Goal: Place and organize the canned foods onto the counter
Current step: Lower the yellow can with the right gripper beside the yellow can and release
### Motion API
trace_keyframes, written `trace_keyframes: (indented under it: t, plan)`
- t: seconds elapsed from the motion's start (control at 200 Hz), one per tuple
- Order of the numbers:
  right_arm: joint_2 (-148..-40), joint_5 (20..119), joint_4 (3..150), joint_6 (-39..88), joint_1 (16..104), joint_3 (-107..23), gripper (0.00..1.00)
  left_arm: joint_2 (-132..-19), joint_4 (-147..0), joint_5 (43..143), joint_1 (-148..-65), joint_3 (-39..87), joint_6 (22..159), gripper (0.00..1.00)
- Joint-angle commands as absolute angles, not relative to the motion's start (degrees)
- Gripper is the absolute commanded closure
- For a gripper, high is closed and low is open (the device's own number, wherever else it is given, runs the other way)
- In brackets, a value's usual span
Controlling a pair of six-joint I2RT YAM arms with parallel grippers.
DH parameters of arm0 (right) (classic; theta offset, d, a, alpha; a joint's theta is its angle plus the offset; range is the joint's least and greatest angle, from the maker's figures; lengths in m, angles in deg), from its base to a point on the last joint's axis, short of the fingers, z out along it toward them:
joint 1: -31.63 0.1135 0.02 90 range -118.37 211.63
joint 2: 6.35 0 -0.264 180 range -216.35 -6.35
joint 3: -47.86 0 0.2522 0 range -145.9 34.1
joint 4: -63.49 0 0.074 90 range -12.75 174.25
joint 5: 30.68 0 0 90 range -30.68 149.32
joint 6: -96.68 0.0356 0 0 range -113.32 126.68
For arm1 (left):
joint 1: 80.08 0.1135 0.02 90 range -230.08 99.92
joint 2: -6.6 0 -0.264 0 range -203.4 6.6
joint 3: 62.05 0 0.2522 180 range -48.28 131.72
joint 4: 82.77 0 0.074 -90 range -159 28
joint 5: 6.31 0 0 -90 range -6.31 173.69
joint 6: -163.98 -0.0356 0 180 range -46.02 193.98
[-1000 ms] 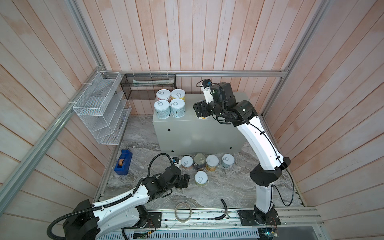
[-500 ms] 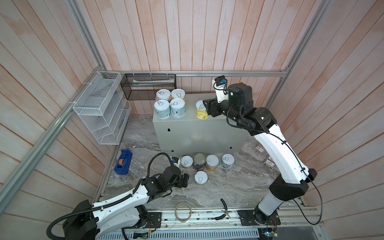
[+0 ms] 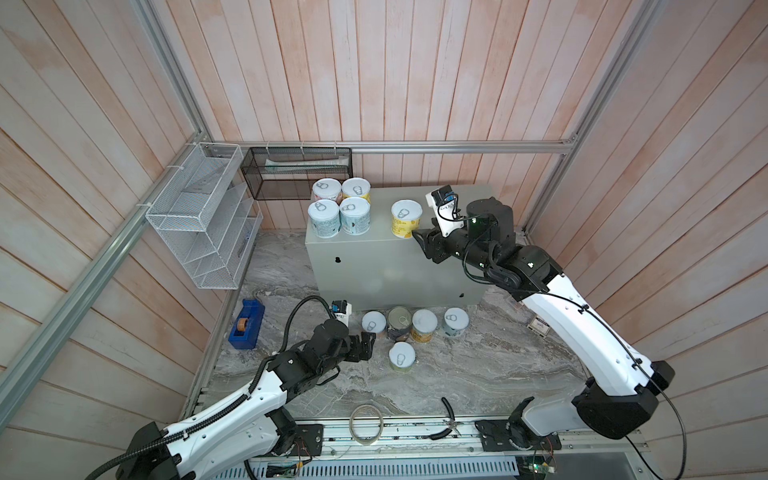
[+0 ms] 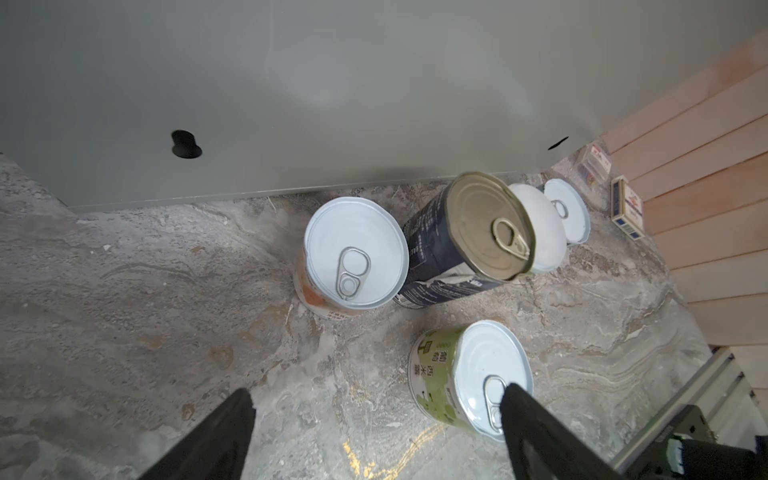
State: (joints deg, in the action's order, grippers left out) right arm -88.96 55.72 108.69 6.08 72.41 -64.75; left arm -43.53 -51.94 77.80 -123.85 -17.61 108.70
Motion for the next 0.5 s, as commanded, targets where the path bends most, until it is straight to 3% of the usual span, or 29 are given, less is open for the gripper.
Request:
trace_keyframes:
  t: [0.0,0.495]
  plan:
    - [-90.1,56.9,104.9,6.1,71.7,-64.4,0.43,-41.1,-51.4,80.5,-122.2,-18.3,108.3,0.05]
    - [-98.0,62.0,98.9,6.3,69.1,-67.8,0.49,-42.7,-50.6,81.7,-120.2,-17.7,107.1,0.06]
